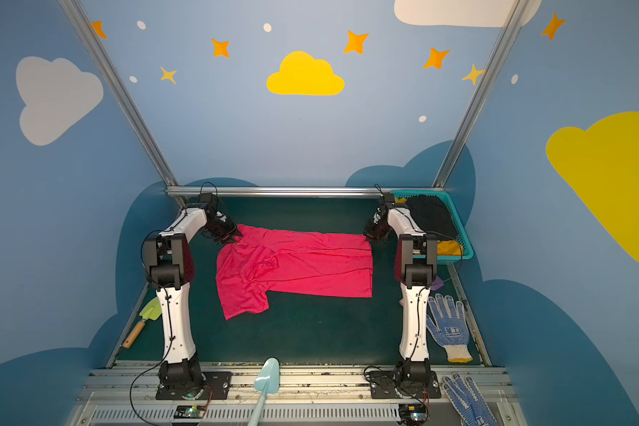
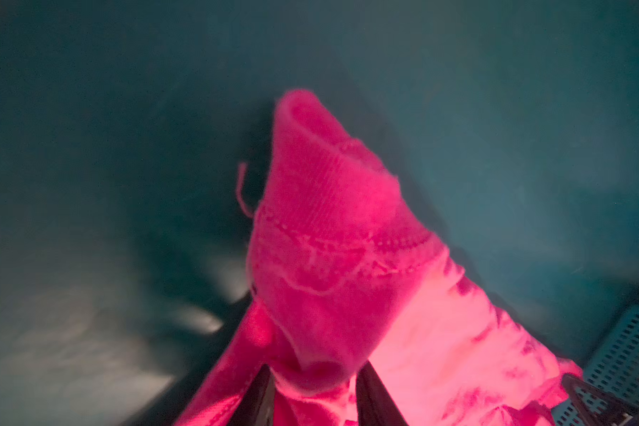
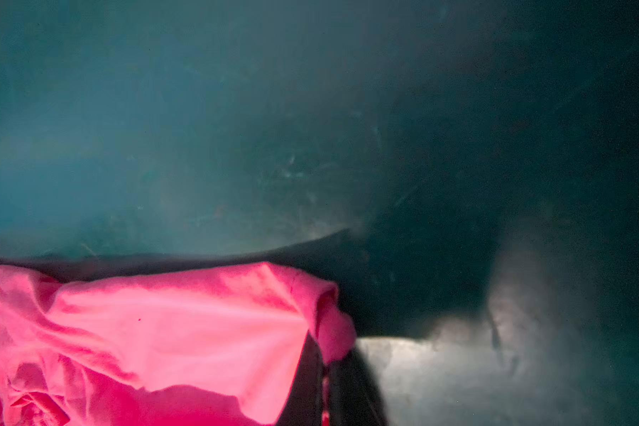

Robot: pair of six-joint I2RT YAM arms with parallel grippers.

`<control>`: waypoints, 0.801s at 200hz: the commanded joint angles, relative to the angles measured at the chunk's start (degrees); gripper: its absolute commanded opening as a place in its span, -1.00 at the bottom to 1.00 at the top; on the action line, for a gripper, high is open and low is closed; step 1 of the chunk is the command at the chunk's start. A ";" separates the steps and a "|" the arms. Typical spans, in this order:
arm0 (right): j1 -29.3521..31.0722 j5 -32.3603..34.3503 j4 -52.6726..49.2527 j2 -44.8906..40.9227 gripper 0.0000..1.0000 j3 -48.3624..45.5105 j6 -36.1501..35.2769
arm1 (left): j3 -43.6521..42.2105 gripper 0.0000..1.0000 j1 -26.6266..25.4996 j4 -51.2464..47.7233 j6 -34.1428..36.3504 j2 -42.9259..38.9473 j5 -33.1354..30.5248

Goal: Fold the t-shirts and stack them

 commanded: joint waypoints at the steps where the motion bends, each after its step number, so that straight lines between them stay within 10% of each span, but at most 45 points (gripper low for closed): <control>1: -0.95 -0.02 -1.79 2.73 -1.00 2.71 -1.09 | 2.96 -0.24 -0.62 -2.36 0.01 3.51 0.78; 38: -1.21 -1.69 -2.76 4.51 -1.00 6.57 -1.72 | 6.53 -0.22 -1.30 -4.13 0.20 3.95 0.05; 101: -0.35 -2.55 -2.90 -1.63 0.20 5.24 -2.81 | 8.00 0.55 -1.63 -6.50 1.78 -2.34 -2.29; 160: 1.51 1.07 -2.07 -14.00 0.47 -3.59 -4.32 | 1.92 0.84 -2.33 -9.40 3.79 -14.52 -9.02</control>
